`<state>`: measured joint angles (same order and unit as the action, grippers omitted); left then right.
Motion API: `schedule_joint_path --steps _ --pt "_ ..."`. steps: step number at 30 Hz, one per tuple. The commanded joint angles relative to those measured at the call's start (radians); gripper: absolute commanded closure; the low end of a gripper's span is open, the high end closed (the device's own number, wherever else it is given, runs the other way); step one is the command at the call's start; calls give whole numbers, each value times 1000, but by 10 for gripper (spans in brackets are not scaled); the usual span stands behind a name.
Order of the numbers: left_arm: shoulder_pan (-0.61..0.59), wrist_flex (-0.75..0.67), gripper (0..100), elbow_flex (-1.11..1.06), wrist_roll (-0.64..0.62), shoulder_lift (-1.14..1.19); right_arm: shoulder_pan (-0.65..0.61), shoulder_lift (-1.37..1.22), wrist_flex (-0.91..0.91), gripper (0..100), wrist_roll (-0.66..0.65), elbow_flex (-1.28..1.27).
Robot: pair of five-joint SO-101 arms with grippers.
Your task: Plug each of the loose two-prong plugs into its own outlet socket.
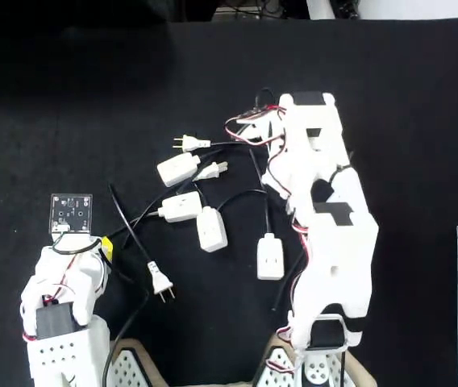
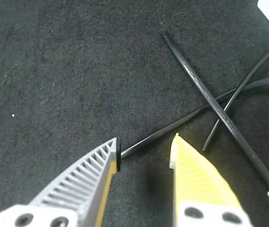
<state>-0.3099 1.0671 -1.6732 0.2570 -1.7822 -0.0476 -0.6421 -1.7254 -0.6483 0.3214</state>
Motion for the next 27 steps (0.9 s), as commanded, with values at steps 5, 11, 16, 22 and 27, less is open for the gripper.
schedule_joint_path --steps 5,11,16,22,27 --pt "-10 -5 809 12 5 -6 -14 24 46 829 6 1" --pt "-10 -5 809 12 5 -6 -15 12 49 832 5 -1" --pt "-10 -5 809 12 5 -6 -17 5 51 832 3 -10" --pt "-10 -5 809 12 5 -6 -28 -54 69 914 2 4" --pt "-10 -5 809 12 5 -6 -25 -58 63 983 3 64"
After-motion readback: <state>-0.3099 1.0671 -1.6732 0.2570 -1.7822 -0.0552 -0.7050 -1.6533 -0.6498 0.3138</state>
